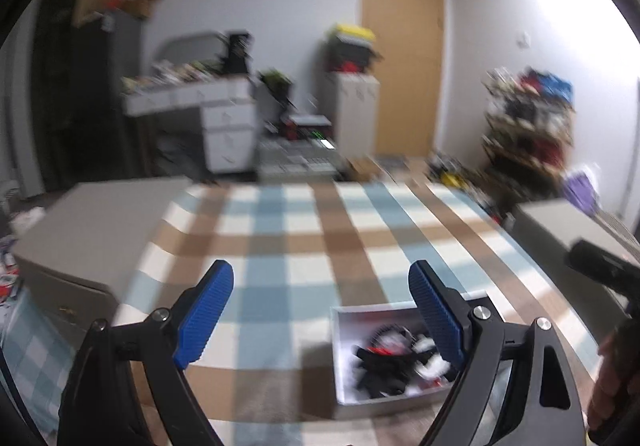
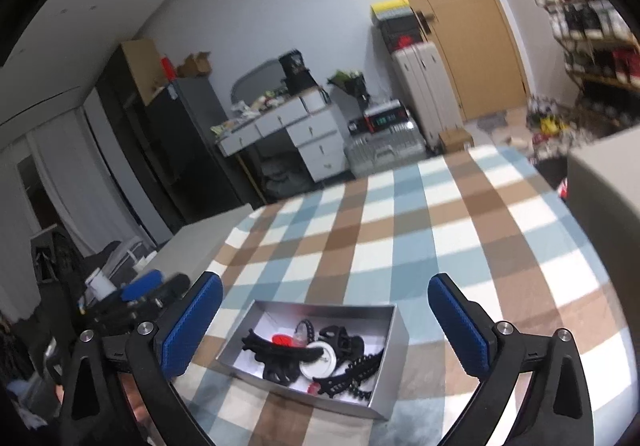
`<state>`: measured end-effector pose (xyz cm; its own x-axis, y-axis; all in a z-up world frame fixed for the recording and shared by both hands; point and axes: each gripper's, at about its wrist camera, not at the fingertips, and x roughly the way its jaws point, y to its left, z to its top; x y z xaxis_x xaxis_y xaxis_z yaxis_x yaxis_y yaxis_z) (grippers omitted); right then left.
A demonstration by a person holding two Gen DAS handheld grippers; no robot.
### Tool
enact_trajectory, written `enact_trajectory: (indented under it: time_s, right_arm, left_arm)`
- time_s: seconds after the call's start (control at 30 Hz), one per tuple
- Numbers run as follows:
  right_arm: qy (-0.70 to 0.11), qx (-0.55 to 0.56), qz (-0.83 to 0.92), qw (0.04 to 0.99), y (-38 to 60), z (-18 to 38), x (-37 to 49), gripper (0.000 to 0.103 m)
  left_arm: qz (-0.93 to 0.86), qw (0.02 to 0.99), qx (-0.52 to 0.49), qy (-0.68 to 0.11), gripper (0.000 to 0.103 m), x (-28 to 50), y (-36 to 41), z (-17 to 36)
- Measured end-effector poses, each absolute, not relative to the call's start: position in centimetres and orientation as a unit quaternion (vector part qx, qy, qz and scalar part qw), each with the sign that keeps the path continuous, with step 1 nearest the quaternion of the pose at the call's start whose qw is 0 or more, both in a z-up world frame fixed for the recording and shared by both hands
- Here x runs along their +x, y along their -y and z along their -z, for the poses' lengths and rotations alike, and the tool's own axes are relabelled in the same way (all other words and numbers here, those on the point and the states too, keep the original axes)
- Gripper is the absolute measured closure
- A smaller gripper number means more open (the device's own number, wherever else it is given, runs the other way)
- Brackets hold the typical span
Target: Organize jewelry
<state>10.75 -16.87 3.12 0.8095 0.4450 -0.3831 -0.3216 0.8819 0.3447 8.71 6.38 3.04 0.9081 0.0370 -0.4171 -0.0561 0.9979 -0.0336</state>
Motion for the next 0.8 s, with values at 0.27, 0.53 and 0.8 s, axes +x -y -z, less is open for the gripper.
enact_trajectory:
  time_s: [0.27, 0.53, 0.8]
  right_arm:
    - [-0.111, 0.048, -0.206, 0.971, 14.9, -3.1, 8.1, 0.0]
    - [-0.113, -0.003, -0.181, 0.977, 13.9, 0.5, 8.3, 0.0]
    - [-0.127, -0.025, -0.166, 0.978, 13.6, 2.5, 8.7, 0.0]
  left_arm:
    - [-0.083, 0.99, 0.002, -0.114, 0.001, 6.5, -6.4, -1.5]
    - [-0.081, 0.987, 0.013, -0.137, 0.001, 6.9, -6.1, 1.9]
    - [-0.073, 0.985, 0.004, -0.154, 0.001, 6.8, -5.8, 2.6]
